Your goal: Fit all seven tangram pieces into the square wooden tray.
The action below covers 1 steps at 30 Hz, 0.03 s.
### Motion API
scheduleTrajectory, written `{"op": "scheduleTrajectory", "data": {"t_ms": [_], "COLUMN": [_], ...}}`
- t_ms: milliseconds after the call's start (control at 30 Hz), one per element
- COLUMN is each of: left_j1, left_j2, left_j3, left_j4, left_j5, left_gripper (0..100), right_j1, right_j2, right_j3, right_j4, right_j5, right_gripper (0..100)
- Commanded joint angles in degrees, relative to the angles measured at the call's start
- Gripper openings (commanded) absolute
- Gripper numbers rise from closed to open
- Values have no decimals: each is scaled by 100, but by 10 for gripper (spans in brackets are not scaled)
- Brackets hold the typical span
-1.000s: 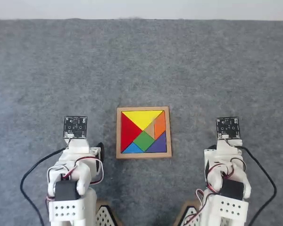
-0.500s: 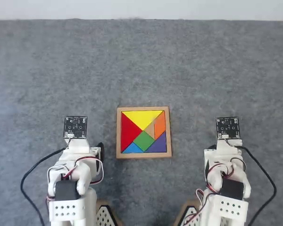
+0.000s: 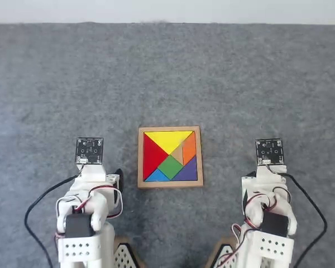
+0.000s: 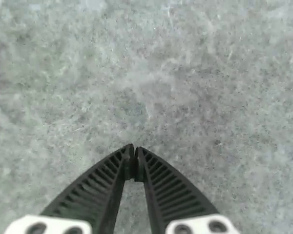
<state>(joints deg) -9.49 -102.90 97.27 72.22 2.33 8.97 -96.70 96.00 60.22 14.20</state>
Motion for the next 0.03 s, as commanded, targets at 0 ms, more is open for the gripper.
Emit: {"op": "scheduleTrajectory", "data": {"t_ms": [0], "left_j1": [18], "left_j2": [-141], "left_j3": [-84], "left_j4": [18], "left_j5": [-18], "left_gripper": [164], "right_j1": [48], "right_j2": [-119], "right_j3": [79], "right_j4": [48], "right_j5": [88], "right_gripper": [9]}}
